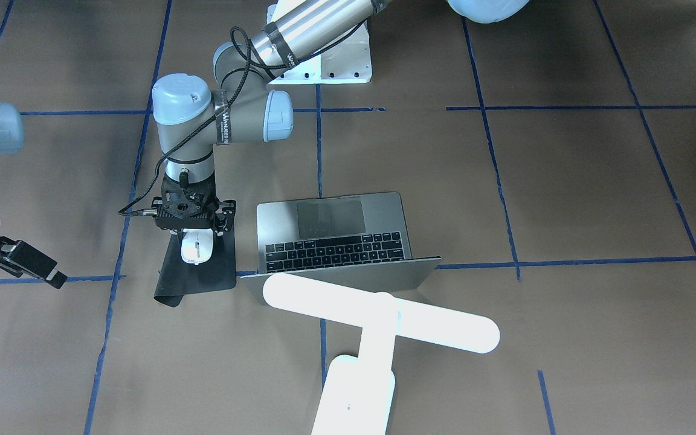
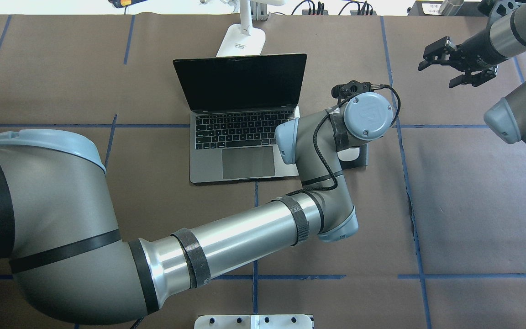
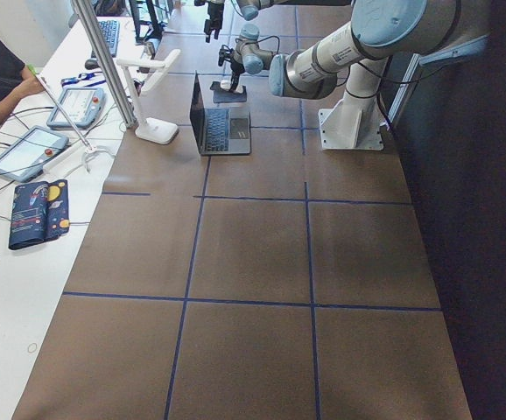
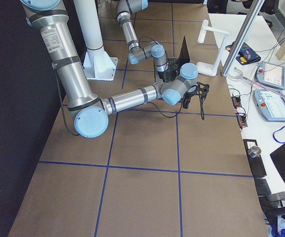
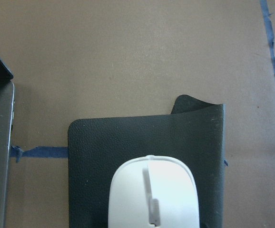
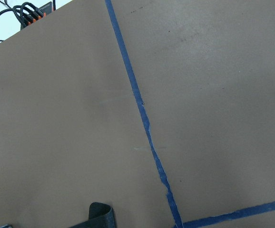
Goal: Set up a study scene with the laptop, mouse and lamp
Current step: 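Lower the mouse onto the pad and open the left gripper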
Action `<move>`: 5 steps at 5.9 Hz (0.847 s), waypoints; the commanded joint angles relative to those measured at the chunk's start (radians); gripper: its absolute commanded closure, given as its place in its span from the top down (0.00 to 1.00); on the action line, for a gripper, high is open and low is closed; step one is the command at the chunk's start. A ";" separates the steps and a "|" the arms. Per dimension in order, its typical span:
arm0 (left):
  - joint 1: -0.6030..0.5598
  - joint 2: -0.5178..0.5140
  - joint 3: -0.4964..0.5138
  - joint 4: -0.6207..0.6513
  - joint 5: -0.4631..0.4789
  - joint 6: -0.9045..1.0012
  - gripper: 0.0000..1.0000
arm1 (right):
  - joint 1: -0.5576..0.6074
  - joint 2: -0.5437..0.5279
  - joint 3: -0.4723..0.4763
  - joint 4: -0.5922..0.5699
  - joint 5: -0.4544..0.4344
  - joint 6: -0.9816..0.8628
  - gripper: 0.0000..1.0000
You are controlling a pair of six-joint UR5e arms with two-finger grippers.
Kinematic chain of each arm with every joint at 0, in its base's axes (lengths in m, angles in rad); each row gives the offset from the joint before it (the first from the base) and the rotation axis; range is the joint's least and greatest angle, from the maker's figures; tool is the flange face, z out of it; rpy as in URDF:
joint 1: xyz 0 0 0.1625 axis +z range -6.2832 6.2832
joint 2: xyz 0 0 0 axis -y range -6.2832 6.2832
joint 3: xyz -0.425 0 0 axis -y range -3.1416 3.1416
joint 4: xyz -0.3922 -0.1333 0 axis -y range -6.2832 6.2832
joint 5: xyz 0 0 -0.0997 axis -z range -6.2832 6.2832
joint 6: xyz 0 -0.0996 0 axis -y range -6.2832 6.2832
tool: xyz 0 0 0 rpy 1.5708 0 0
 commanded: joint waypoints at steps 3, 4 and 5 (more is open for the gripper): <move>-0.009 -0.001 -0.005 -0.026 0.000 -0.001 1.00 | 0.002 -0.011 0.040 -0.003 0.035 0.009 1.00; -0.012 -0.001 -0.014 -0.026 -0.006 -0.002 1.00 | 0.002 -0.010 0.038 -0.003 0.054 0.009 1.00; -0.021 0.002 -0.058 -0.026 -0.010 -0.002 1.00 | 0.021 -0.008 0.035 -0.005 0.072 0.002 1.00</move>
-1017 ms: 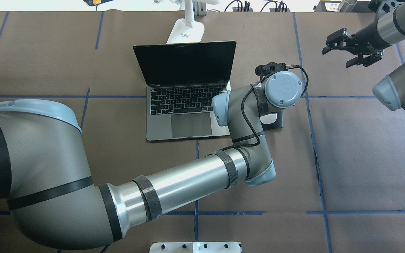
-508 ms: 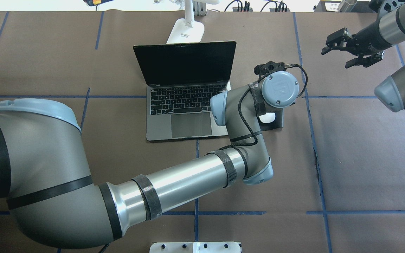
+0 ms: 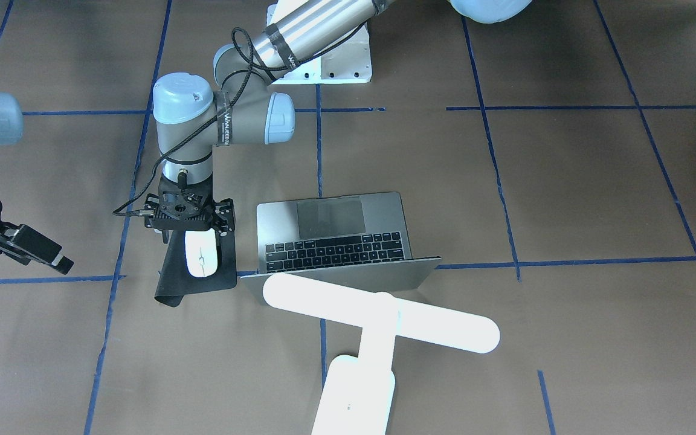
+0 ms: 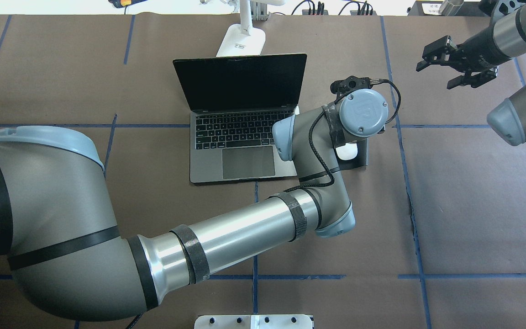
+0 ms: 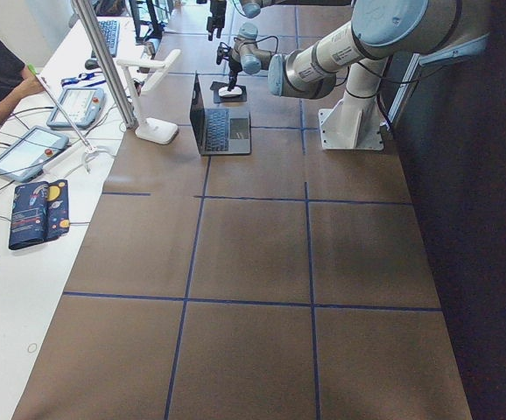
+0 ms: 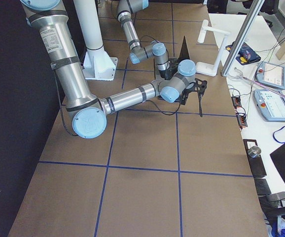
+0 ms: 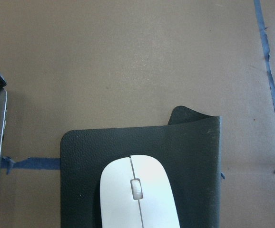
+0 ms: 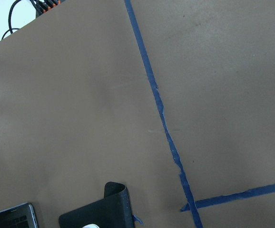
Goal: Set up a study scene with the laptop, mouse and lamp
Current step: 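Lower the mouse onto the pad and open the left gripper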
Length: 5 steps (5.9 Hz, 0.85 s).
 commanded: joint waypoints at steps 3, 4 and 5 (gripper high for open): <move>-0.044 0.266 -0.541 0.210 -0.122 0.003 1.00 | 0.126 0.003 -0.029 -0.146 0.017 -0.280 1.00; -0.076 0.380 -0.721 0.254 -0.205 0.006 1.00 | 0.184 0.003 -0.028 -0.214 0.058 -0.397 1.00; -0.108 0.539 -0.920 0.283 -0.269 0.012 1.00 | 0.232 0.000 -0.026 -0.261 0.072 -0.498 1.00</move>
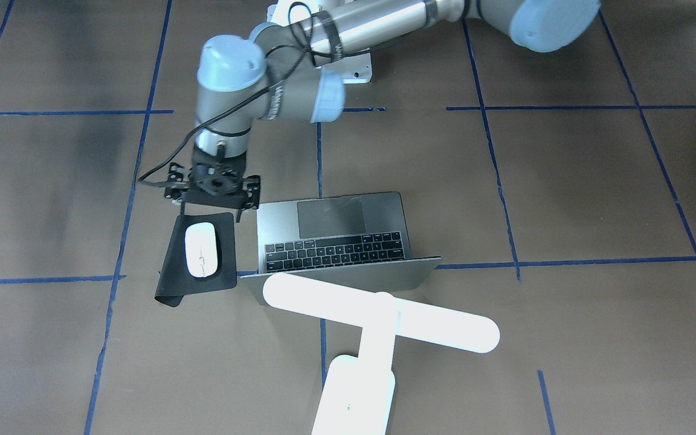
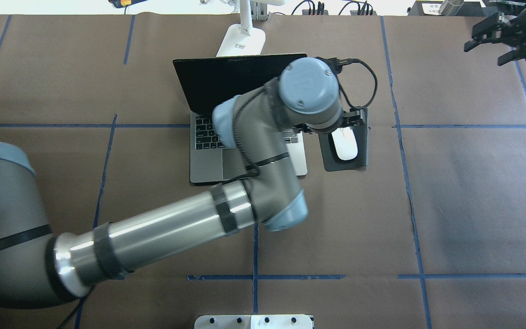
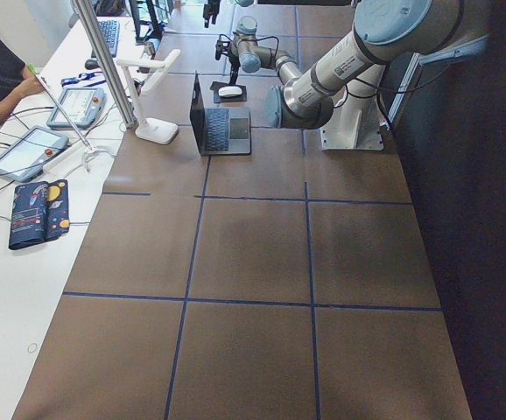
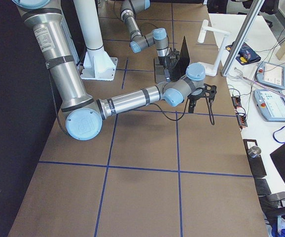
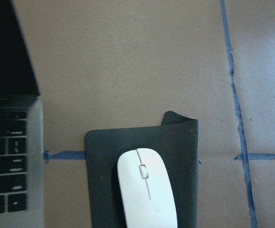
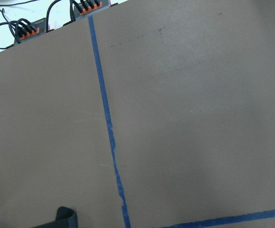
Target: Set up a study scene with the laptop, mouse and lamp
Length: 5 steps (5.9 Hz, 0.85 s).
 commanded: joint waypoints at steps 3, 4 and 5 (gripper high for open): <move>-0.166 0.440 -0.498 0.079 -0.211 0.090 1.00 | 0.138 -0.177 0.011 -0.086 0.110 -0.466 1.00; -0.212 0.550 -0.536 0.087 -0.247 0.237 1.00 | 0.142 -0.212 0.013 -0.085 0.104 -0.523 1.00; -0.247 0.648 -0.572 0.087 -0.249 0.369 1.00 | 0.141 -0.232 0.035 -0.085 0.100 -0.525 1.00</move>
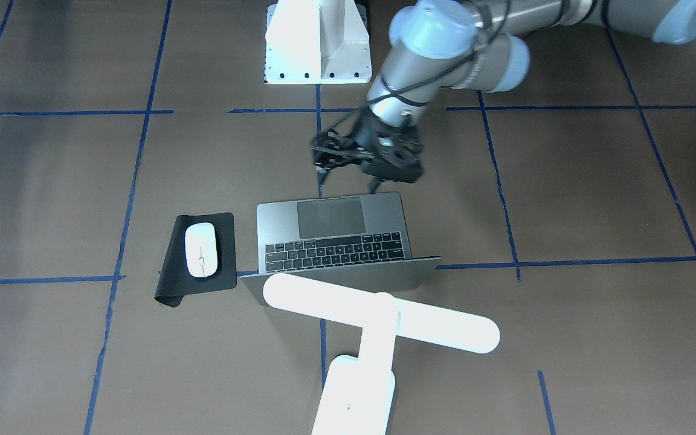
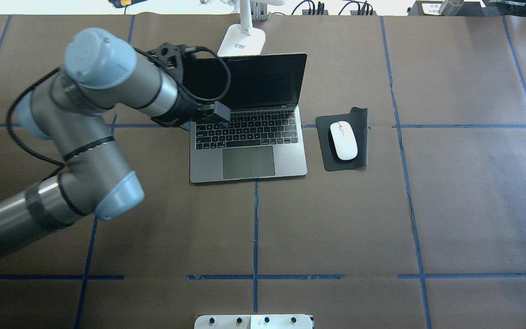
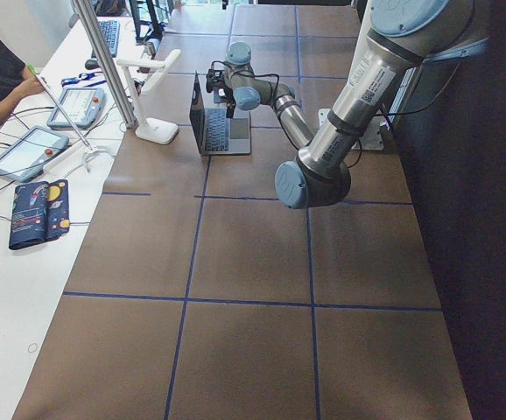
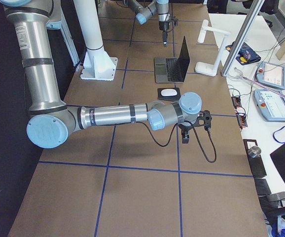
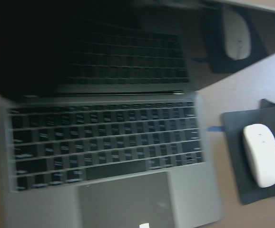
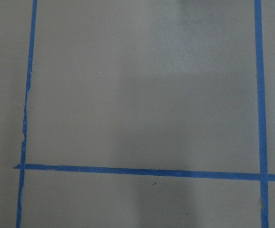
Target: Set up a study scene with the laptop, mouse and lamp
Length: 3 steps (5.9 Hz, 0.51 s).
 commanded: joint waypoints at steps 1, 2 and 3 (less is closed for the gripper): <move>-0.095 0.202 -0.063 0.003 -0.030 0.249 1.00 | -0.002 -0.033 0.023 -0.001 -0.027 -0.027 1.00; -0.168 0.268 -0.066 0.001 -0.094 0.373 1.00 | -0.003 -0.034 0.021 -0.001 -0.032 -0.027 1.00; -0.272 0.348 -0.078 0.003 -0.174 0.504 1.00 | -0.006 -0.041 0.021 -0.001 -0.044 -0.027 1.00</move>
